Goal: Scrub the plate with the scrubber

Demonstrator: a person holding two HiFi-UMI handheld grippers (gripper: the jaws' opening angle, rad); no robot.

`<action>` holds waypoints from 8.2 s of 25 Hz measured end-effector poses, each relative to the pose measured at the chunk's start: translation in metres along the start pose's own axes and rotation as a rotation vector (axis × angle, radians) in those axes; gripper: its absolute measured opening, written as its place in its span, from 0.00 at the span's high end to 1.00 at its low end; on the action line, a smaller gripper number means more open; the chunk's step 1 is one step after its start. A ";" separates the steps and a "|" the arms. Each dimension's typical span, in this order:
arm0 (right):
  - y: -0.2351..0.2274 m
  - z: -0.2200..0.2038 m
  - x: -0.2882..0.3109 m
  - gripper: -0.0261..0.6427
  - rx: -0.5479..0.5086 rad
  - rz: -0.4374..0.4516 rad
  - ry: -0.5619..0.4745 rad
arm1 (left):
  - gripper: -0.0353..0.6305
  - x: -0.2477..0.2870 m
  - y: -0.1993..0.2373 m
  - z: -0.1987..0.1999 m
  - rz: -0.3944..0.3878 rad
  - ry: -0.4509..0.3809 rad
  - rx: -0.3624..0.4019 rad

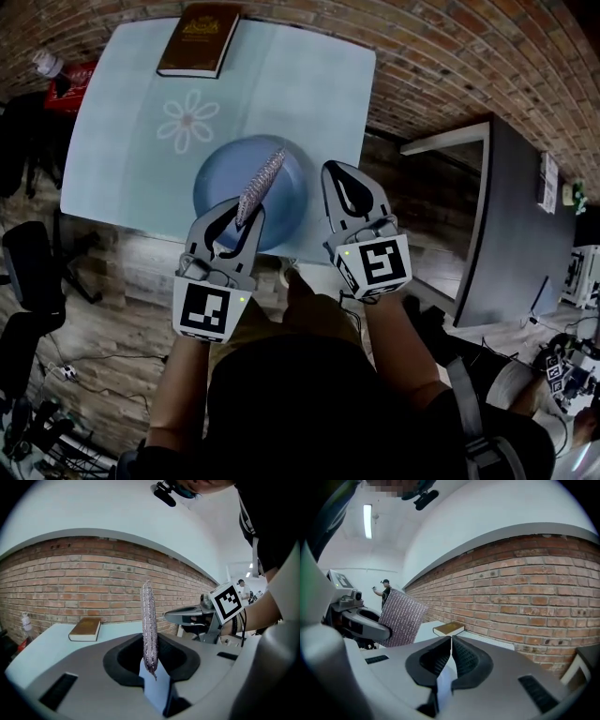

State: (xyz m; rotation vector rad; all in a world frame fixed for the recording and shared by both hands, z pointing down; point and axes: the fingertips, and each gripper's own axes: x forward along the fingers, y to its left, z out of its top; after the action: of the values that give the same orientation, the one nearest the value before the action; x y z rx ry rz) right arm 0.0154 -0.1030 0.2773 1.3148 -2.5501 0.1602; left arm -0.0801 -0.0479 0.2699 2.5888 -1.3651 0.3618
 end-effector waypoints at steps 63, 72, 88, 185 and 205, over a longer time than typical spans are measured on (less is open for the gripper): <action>0.021 -0.196 0.007 0.86 0.546 0.055 0.303 | 0.82 0.124 -0.019 -0.140 -0.196 0.436 0.033; 0.023 -0.194 0.010 0.86 0.523 0.043 0.308 | 0.82 0.130 0.036 -0.137 -0.075 0.440 0.070; 0.022 -0.193 0.009 0.86 0.474 0.026 0.334 | 0.82 0.081 0.111 -0.143 0.110 0.533 0.169; 0.023 -0.191 0.012 0.87 0.485 0.005 0.341 | 0.83 0.082 0.080 -0.172 0.048 0.599 0.156; 0.024 -0.193 0.012 0.87 0.478 0.010 0.349 | 0.83 0.001 0.076 -0.209 0.076 0.709 0.032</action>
State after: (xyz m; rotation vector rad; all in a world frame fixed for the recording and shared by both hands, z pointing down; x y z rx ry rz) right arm 0.0255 -0.0561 0.4666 1.2810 -2.2917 0.9617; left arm -0.1686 -0.0317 0.4732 2.0911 -1.1792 1.1779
